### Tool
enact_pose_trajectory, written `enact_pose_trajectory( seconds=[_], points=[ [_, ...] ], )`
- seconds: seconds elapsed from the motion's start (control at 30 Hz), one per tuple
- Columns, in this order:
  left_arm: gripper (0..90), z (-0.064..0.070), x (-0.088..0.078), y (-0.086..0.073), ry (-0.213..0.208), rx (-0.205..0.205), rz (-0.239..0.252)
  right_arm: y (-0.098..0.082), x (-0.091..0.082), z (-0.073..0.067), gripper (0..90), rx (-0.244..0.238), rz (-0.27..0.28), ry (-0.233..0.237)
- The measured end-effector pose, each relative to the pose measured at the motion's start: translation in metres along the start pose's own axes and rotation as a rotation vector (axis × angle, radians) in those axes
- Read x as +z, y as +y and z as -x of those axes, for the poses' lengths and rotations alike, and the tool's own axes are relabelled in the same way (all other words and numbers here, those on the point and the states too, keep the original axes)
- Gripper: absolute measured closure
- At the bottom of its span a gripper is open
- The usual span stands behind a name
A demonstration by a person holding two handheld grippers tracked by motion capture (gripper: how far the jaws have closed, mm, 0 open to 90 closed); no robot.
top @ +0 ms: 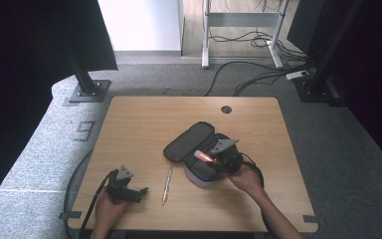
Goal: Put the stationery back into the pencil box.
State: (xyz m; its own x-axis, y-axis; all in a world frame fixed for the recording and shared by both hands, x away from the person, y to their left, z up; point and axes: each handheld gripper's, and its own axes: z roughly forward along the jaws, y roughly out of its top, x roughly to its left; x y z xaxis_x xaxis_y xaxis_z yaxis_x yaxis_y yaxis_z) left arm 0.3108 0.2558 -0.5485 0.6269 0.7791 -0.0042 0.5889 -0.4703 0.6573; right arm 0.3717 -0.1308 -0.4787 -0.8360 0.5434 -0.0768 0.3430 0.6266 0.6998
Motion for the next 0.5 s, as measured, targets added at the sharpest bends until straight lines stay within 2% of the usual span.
enact_pose_trajectory(
  seconds=[0.5],
  points=[
    [0.0, 0.0, 0.0, 0.0, 0.0, -0.002, 0.002, 0.0, 0.011, 0.025, 65.6, 0.024, -0.011, -0.052]
  ],
)
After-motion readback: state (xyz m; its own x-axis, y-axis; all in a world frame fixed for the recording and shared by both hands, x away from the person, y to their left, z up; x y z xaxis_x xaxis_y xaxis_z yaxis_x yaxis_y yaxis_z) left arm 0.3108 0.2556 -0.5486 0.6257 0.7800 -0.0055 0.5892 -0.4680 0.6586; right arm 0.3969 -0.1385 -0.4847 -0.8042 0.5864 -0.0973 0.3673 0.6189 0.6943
